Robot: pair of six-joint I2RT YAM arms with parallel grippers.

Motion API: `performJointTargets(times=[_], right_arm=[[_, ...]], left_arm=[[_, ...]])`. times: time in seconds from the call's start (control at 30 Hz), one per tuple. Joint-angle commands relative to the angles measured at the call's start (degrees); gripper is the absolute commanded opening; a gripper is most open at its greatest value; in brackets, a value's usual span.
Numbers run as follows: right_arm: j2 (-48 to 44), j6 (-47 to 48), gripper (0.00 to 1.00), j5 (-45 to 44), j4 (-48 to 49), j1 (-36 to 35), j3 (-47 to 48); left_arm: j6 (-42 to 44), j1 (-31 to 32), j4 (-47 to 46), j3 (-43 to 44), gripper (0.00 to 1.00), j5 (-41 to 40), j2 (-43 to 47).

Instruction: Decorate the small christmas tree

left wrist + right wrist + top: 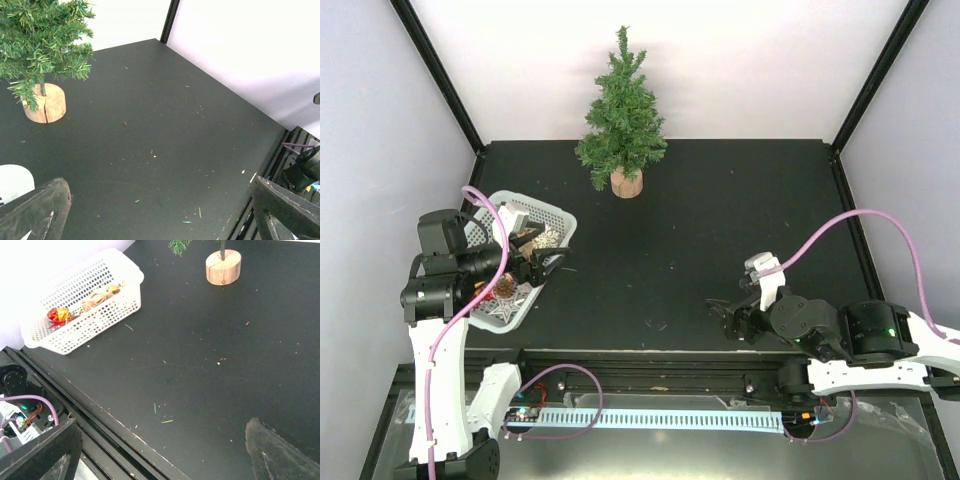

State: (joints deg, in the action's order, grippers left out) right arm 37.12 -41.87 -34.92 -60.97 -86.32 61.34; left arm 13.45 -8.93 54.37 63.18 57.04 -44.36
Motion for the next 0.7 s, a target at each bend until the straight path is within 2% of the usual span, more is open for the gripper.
performJointTargets(times=[0.0, 0.43, 0.57, 0.67], right_arm=[[-0.17, 1.09, 0.89, 0.37, 2.14, 0.03, -0.81], [1.92, -0.45, 0.89, -1.17, 2.3, 0.04, -2.43], [4.77, -1.11, 0.89, -0.42, 2.92, 0.04, -3.07], [5.84, -1.23, 0.9, -0.07, 5.46, 0.05, -4.89]], left_arm=[[-0.81, -0.14, -1.72, 0.06, 0.99, 0.87, -0.2], [-0.81, -0.25, -2.69, -0.64, 0.99, -0.76, 0.33], [-0.58, -0.26, -2.51, -0.49, 0.99, -3.04, 0.11], [0.73, 0.81, -3.11, -0.45, 0.99, -8.41, 0.07]])
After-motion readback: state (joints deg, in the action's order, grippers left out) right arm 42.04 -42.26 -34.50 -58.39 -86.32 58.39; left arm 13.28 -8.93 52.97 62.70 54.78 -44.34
